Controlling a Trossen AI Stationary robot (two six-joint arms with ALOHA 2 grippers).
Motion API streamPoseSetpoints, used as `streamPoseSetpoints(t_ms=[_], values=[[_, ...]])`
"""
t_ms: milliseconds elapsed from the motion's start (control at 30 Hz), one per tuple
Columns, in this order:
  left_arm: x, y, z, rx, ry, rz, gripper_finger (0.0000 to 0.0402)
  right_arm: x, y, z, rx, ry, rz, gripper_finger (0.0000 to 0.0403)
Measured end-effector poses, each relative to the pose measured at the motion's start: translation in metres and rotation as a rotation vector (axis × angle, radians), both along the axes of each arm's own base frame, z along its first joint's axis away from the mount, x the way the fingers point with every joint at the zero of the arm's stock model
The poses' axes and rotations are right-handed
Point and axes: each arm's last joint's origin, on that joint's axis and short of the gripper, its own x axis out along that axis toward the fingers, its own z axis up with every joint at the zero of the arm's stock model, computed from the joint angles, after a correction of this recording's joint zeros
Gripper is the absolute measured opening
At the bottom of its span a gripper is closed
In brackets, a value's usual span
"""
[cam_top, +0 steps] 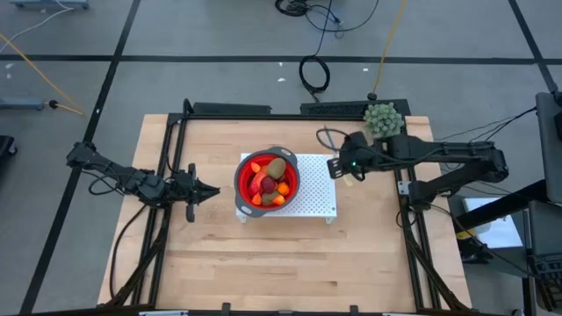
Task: Pick & Place Fruit
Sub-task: Put the knife on the shelf
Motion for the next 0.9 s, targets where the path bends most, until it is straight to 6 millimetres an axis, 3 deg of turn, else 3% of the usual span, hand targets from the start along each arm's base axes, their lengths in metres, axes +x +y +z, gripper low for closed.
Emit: streamPoseSetpoints(t_ms=[400,733,900], values=[[0.000,0.000,0.000,0.025,0.004,-0.002,0.0021,0.018,0.040,-0.013,0.095,-0.008,-0.017,0.0045],[0.000,0.000,-0.001,0.046,0.009,-0.005,0.0021,0.025,0.052,-0.009,0.129,-0.122,-0.054,0.0045],[0.000,0.000,-0.001,0.048,0.010,-0.005,0.0021,0.039,0.055,-0.017,0.138,-0.141,-0.052,0.0045]])
